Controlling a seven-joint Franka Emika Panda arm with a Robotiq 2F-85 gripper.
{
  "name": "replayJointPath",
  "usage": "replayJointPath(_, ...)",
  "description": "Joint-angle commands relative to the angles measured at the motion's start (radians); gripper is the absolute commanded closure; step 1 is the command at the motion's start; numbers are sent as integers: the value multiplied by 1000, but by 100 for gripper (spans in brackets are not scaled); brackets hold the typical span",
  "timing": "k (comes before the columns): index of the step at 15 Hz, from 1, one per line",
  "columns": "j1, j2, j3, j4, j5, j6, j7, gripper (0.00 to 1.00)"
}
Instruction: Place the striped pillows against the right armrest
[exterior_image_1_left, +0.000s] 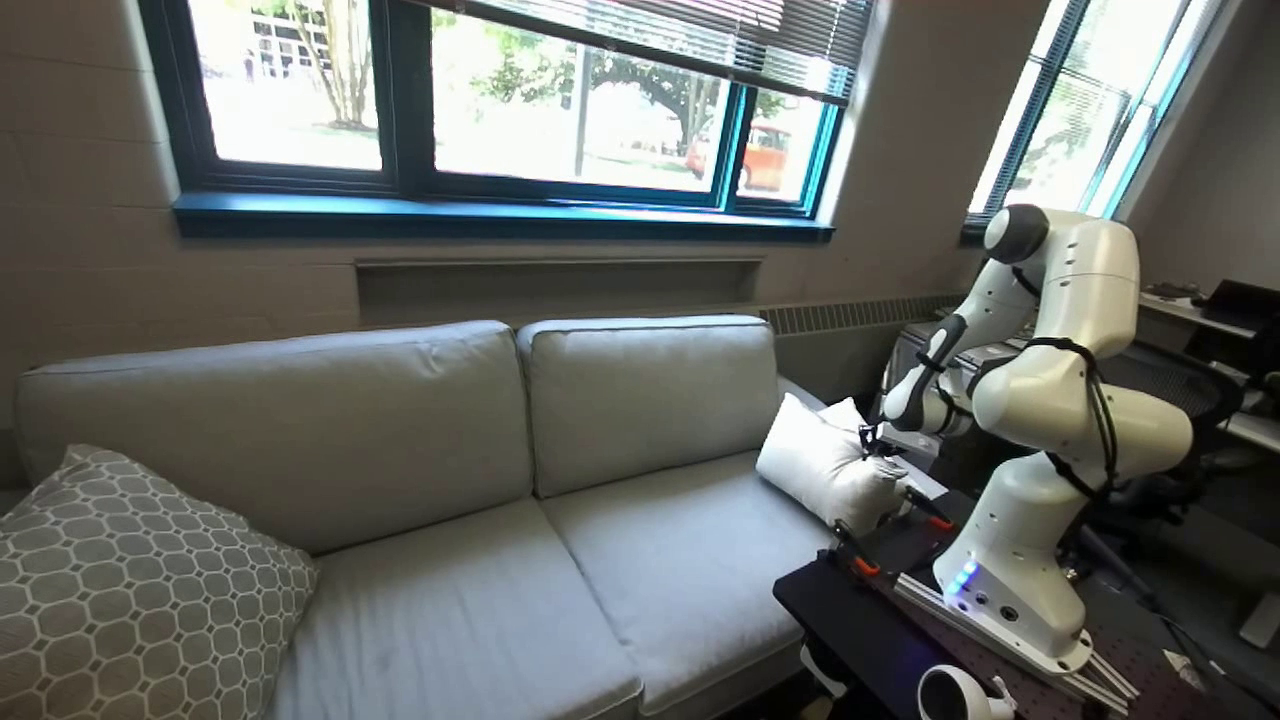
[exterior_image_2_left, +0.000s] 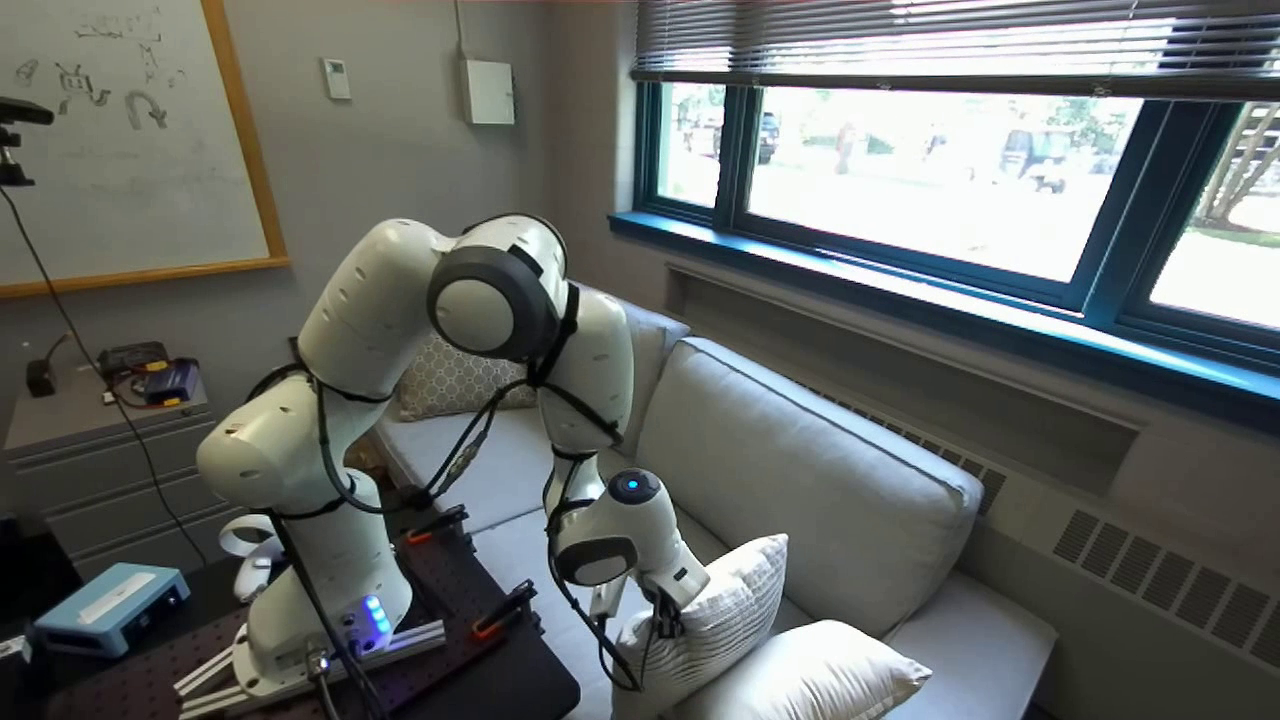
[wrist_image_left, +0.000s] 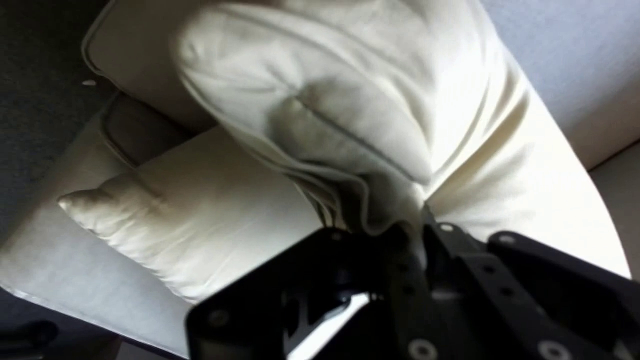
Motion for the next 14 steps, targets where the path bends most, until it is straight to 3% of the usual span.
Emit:
replayJointPath(1,19,27,19,36,139,-34,-78,67)
replayJointPath(3,34,36,24,47,194,-38,-90,61)
replayJointPath(7,109,41,-10,58,285,-12,-91,31)
replayJointPath(11,365,40,-213,85,482,92,-72,1)
replayJointPath(14,605,42,-408,148,655,63,-80,0)
